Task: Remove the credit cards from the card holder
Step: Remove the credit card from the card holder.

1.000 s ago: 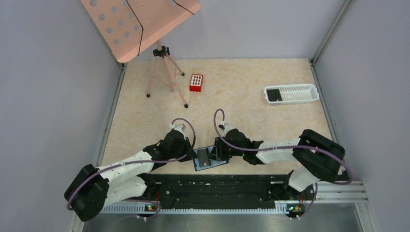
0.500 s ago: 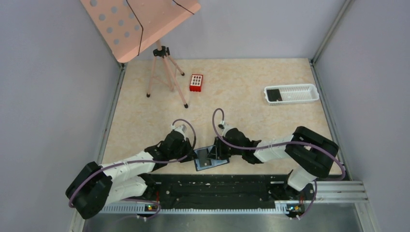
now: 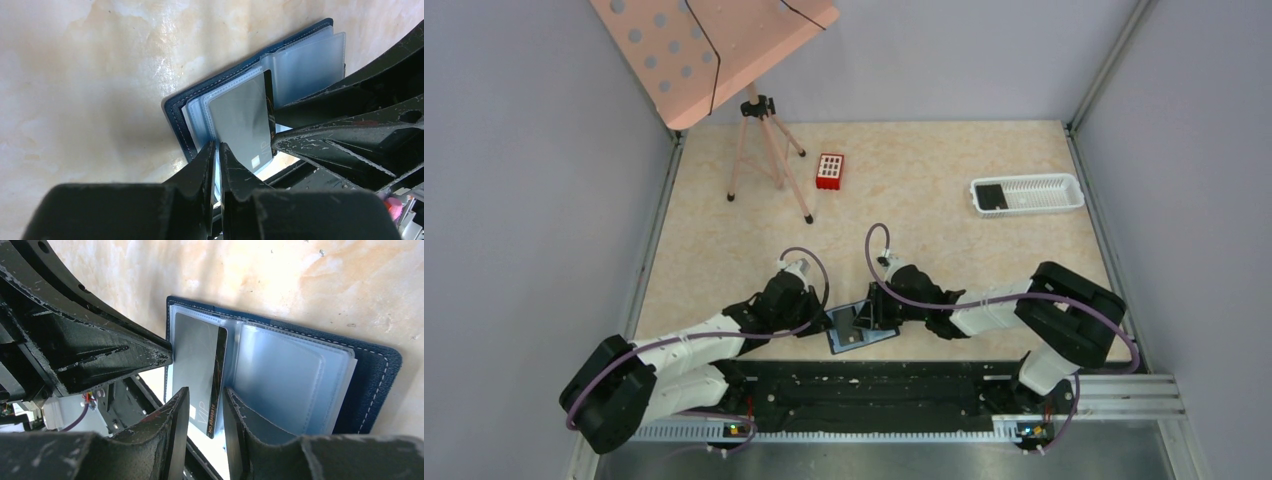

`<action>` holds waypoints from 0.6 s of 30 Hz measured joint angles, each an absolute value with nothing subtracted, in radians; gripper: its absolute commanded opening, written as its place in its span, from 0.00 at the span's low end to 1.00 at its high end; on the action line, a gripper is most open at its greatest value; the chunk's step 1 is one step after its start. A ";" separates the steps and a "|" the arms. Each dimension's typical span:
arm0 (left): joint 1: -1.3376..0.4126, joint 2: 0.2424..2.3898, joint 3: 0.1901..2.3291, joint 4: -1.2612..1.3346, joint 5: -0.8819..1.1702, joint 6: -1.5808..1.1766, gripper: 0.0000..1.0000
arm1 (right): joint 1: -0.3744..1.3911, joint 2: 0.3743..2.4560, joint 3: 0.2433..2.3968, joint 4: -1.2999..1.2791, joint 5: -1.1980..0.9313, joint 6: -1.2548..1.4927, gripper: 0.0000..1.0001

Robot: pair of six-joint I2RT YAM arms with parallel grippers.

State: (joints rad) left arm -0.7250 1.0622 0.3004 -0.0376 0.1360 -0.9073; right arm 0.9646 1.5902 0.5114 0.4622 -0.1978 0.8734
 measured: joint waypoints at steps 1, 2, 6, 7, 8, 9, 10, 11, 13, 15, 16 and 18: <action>-0.725 1.062 0.300 -0.037 0.138 -0.908 0.13 | 0.965 1.589 0.512 0.458 -0.195 0.873 0.32; -0.725 1.060 0.300 -0.038 0.138 -0.910 0.13 | 0.965 1.589 0.513 0.455 -0.193 0.873 0.32; -0.725 1.058 0.299 -0.037 0.138 -0.911 0.12 | 0.965 1.589 0.513 0.455 -0.193 0.873 0.31; -0.725 1.058 0.299 -0.037 0.139 -0.912 0.12 | 0.965 1.589 0.513 0.456 -0.194 0.874 0.30; -0.725 1.058 0.299 -0.037 0.140 -0.913 0.12 | 0.965 1.589 0.513 0.458 -0.197 0.874 0.30; -0.725 1.058 0.299 -0.037 0.141 -0.914 0.12 | 0.965 1.591 0.513 0.461 -0.199 0.875 0.30; -0.725 1.058 0.298 -0.037 0.141 -0.914 0.12 | 0.965 1.592 0.513 0.466 -0.202 0.876 0.30; -0.725 1.058 0.297 -0.036 0.141 -0.915 0.12 | 0.964 1.595 0.512 0.473 -0.207 0.879 0.29; -0.725 1.058 0.296 -0.035 0.141 -0.915 0.12 | 0.962 1.602 0.510 0.488 -0.214 0.886 0.27; -0.725 1.058 0.293 -0.030 0.141 -0.915 0.12 | 0.956 1.609 0.508 0.502 -0.224 0.892 0.21; -0.725 1.058 0.292 -0.028 0.142 -0.915 0.12 | 0.951 1.612 0.502 0.517 -0.231 0.896 0.17; -0.725 1.058 0.292 -0.026 0.142 -0.915 0.12 | 0.942 1.615 0.486 0.541 -0.241 0.907 0.07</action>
